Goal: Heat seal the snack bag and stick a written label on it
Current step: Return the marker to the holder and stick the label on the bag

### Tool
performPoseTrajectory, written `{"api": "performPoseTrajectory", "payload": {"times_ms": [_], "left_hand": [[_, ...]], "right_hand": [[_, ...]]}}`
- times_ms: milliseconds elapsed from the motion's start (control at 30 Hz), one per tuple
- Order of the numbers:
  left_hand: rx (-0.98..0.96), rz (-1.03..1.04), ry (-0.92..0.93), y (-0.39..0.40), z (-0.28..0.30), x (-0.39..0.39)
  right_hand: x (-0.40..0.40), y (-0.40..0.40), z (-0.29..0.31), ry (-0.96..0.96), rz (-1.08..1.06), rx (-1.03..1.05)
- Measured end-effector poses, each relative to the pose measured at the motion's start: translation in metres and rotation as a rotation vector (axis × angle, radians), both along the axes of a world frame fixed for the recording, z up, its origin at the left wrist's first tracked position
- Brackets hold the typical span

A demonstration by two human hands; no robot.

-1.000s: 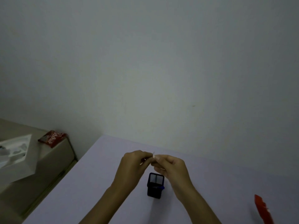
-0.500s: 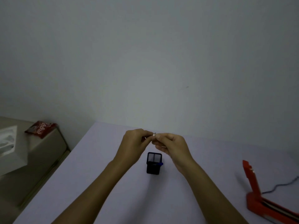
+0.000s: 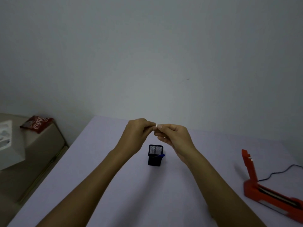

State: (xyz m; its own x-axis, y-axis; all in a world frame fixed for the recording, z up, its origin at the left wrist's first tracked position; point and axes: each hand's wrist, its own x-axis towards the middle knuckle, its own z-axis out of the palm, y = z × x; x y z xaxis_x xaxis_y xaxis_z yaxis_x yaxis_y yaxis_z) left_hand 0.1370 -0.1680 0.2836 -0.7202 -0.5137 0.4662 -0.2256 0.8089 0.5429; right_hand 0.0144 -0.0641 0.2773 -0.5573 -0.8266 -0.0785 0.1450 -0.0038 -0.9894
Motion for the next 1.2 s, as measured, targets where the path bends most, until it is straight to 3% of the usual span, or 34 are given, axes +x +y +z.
{"api": "performPoseTrajectory", "payload": {"times_ms": [700,867,1000,1200], "left_hand": [[0.105,-0.012,0.002,-0.006,-0.001,0.003],[0.437,0.112,0.063,-0.02,-0.019,-0.003],[0.805,0.142,0.06,-0.041,-0.074,-0.002],[1.056,0.294,-0.158,-0.043,-0.184,-0.004]], "right_hand": [[0.004,-0.011,0.0,0.082,-0.078,0.066],[-0.004,-0.008,0.0,0.024,-0.114,0.102],[-0.012,0.002,-0.008,0.004,-0.151,0.137],[-0.017,0.019,-0.031,-0.021,-0.192,0.213]]}}
